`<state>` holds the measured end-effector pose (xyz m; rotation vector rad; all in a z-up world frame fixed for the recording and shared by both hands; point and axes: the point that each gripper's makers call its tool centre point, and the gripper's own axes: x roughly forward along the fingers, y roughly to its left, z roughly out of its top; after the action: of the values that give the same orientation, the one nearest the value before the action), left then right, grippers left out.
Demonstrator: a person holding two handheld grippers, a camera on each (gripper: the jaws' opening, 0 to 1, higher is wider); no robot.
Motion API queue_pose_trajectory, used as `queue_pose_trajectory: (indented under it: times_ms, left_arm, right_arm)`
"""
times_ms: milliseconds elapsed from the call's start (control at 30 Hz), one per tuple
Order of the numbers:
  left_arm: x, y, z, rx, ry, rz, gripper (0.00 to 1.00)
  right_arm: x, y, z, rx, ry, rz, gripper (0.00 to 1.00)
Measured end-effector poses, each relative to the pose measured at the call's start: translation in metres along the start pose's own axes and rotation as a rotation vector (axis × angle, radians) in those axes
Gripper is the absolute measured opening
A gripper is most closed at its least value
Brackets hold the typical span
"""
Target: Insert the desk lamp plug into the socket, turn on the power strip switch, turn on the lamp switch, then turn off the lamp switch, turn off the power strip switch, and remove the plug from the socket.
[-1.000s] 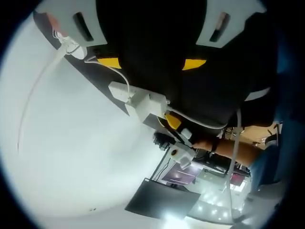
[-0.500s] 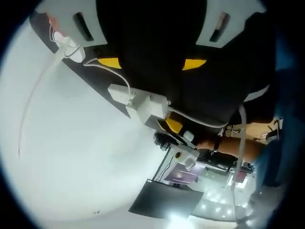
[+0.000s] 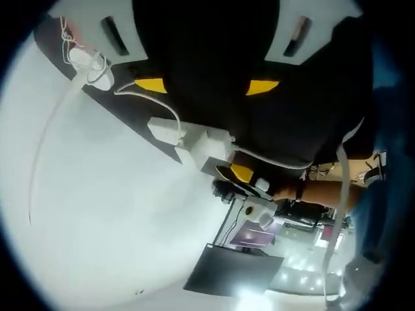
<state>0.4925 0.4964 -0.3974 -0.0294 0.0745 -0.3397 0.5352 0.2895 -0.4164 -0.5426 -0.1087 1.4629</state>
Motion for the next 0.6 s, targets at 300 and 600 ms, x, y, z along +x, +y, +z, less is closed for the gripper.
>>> queue_pose_trajectory:
  times_ms: [300,600]
  left_arm:
    - [-0.001,-0.003,0.006,0.019,-0.025,-0.017,0.44]
    - [0.008,-0.005,0.0,0.027,0.02,-0.029,0.52]
  right_arm:
    - [-0.002,-0.003,0.007,0.056,-0.034,0.006,0.41]
    - [-0.003,0.009,0.022,0.162,-0.046,0.135,0.41]
